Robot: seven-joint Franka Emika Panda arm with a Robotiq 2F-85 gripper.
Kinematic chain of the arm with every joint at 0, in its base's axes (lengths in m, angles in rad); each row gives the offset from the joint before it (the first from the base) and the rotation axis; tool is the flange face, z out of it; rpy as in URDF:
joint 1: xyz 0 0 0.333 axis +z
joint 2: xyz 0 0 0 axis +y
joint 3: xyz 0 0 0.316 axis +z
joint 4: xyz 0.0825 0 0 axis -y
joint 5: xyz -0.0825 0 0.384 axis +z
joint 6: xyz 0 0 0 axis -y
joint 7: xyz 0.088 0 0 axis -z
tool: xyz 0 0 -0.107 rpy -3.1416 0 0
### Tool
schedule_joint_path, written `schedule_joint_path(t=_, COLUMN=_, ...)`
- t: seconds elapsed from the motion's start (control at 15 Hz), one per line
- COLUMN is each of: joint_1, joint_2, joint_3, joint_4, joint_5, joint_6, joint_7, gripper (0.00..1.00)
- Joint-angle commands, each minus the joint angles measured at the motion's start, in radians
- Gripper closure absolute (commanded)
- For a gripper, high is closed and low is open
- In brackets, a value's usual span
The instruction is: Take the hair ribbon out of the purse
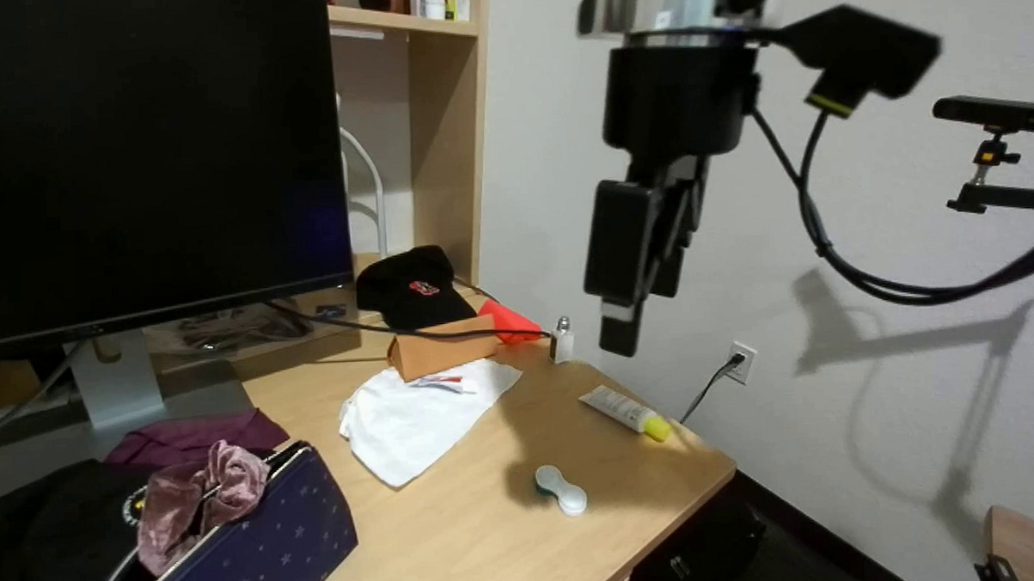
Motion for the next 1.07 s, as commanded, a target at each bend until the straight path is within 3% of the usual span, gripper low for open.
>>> schedule_joint_path(t=0.0, joint_1=0.033, joint_2=0.246, joint_3=0.027, joint_4=0.218, joint_5=-0.056, joint_6=-0.002, joint_7=-0.042, gripper=0.0)
schedule_joint_path(t=0.47, joint_1=0.11, joint_2=0.579, joint_3=0.056, joint_4=0.549, joint_5=-0.087, joint_6=-0.017, joint_7=-0.265, gripper=0.0)
schedule_joint_path(t=0.93, joint_1=0.109, joint_2=0.687, joint_3=0.058, joint_4=0.634, joint_5=0.003, joint_6=0.163, joint_7=-0.253, gripper=0.0)
schedule_joint_path(t=1.0, joint_1=0.124, joint_2=0.668, joint_3=0.05, joint_4=0.619, joint_5=-0.034, joint_6=0.122, joint_7=-0.253, gripper=0.0)
